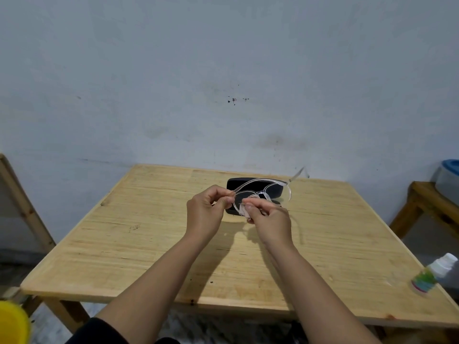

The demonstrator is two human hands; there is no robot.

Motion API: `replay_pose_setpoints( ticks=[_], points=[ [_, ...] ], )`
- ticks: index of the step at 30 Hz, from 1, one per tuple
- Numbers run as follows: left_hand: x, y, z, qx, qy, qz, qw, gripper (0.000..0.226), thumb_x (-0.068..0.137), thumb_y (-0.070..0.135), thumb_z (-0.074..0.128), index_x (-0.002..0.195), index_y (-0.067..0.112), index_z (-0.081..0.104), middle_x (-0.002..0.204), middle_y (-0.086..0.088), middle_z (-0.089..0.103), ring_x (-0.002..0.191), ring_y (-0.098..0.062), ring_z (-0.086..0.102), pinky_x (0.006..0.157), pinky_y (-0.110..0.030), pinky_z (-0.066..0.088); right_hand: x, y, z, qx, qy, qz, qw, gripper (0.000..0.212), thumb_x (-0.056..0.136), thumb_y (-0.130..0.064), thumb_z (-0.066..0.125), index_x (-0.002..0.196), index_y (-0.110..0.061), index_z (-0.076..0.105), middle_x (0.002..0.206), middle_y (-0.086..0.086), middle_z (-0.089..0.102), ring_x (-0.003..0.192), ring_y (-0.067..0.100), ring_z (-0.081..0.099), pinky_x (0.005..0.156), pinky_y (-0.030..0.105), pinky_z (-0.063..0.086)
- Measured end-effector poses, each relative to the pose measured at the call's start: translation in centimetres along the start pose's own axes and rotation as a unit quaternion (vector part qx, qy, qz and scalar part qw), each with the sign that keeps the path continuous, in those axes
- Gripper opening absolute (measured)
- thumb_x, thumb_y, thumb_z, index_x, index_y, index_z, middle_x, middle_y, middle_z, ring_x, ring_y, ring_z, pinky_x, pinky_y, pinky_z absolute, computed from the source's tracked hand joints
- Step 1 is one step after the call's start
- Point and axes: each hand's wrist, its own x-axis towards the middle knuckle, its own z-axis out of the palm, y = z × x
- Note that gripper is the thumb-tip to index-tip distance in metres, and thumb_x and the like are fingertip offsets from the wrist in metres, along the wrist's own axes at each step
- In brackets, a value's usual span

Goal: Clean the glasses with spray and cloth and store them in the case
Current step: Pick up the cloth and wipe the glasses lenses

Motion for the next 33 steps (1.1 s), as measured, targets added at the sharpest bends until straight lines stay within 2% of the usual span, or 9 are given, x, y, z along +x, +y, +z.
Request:
replay_pose_setpoints(
  ticks=[2,6,12,15,19,23,26,29,33],
  points=[
    [-0.1,0.1,0.1,-0.003,0.001,0.0,1.0,0.025,0.08,0.004,0.067,0.069,0.027,0.068,0.078,0.011,0.072,0.068,-0.005,0.069,0.068,-0.014,0.052,-0.3,0.2,0.7,0.029,0.071,0.007,0.997,0.011,0.08,-0.01,0.068,0.085,-0.018,0.075,0.092,-0.003,0.073,0.083,0.013,0.067,0.082,0.03,0.054],
    [-0.5,0.2,0.6,-0.014,0.01,0.001,1.0,0.024,0.08,0.004,0.067,0.071,0.026,0.068,0.077,0.013,0.072,0.068,-0.004,0.069,0.069,-0.017,0.054,-0.8,0.1,1.8,0.063,0.182,-0.001,0.981,0.009,0.079,-0.015,0.07,0.076,-0.023,0.067,0.081,-0.001,0.072,0.077,0.014,0.068,0.075,0.028,0.053],
    [-1.2,0.1,1.2,-0.013,0.006,0.011,1.0,0.023,0.079,0.003,0.067,0.072,0.025,0.069,0.075,0.013,0.072,0.066,-0.003,0.068,0.066,-0.017,0.052,-1.0,-0.5,2.9,0.146,0.243,0.027,0.959,0.019,0.079,-0.012,0.071,0.071,-0.028,0.066,0.07,-0.004,0.069,0.061,0.0,0.062,0.064,0.014,0.048],
    [-1.4,0.2,1.4,-0.017,-0.005,0.02,1.0,0.019,0.08,0.004,0.067,0.073,0.021,0.069,0.076,0.004,0.073,0.067,-0.007,0.069,0.065,-0.016,0.052,-1.5,-0.7,3.2,0.184,0.206,0.037,0.96,0.019,0.08,-0.011,0.07,0.073,-0.029,0.069,0.077,-0.006,0.072,0.069,0.005,0.067,0.068,0.018,0.054],
    [-1.0,0.2,1.0,-0.008,0.0,0.025,1.0,0.022,0.079,0.004,0.067,0.071,0.024,0.069,0.075,0.006,0.073,0.068,-0.004,0.067,0.063,-0.013,0.049,-1.4,-0.7,2.3,0.162,0.108,0.035,0.98,0.014,0.083,-0.009,0.067,0.079,-0.022,0.071,0.073,-0.013,0.07,0.061,0.003,0.065,0.059,0.014,0.051],
    [-0.2,-0.2,0.1,-0.012,0.001,0.01,1.0,0.019,0.078,0.002,0.067,0.073,0.02,0.071,0.077,0.006,0.073,0.07,-0.005,0.069,0.066,-0.013,0.051,-0.6,-0.9,0.9,0.071,-0.014,0.031,0.997,0.016,0.084,-0.007,0.065,0.079,-0.02,0.072,0.083,0.001,0.07,0.051,0.003,0.061,0.052,0.014,0.05],
    [0.1,-0.6,-0.7,-0.005,0.007,0.005,1.0,0.021,0.078,0.003,0.068,0.073,0.023,0.071,0.078,0.005,0.074,0.073,-0.012,0.07,0.069,-0.019,0.054,-0.2,-0.9,0.0,0.006,-0.087,0.027,0.996,0.022,0.083,-0.007,0.066,0.072,-0.026,0.071,0.076,0.003,0.069,0.054,0.008,0.061,0.061,0.022,0.055],
    [0.3,-0.8,-1.2,-0.006,0.018,0.0,1.0,0.023,0.078,0.003,0.068,0.071,0.025,0.07,0.074,0.01,0.072,0.069,-0.006,0.069,0.065,-0.013,0.051,-0.2,-0.5,0.1,-0.021,-0.097,0.012,0.995,0.027,0.082,-0.006,0.066,0.067,-0.029,0.071,0.076,0.001,0.071,0.07,0.015,0.063,0.077,0.036,0.055],
    [0.6,-0.6,-2.2,0.004,0.027,-0.005,1.0,0.019,0.078,0.002,0.069,0.073,0.02,0.071,0.076,0.007,0.073,0.067,-0.004,0.069,0.068,-0.015,0.053,-0.5,-0.2,0.9,-0.003,-0.069,-0.011,0.998,0.028,0.082,-0.003,0.065,0.068,-0.027,0.069,0.078,-0.003,0.071,0.077,0.016,0.064,0.076,0.027,0.052]
  ],
)
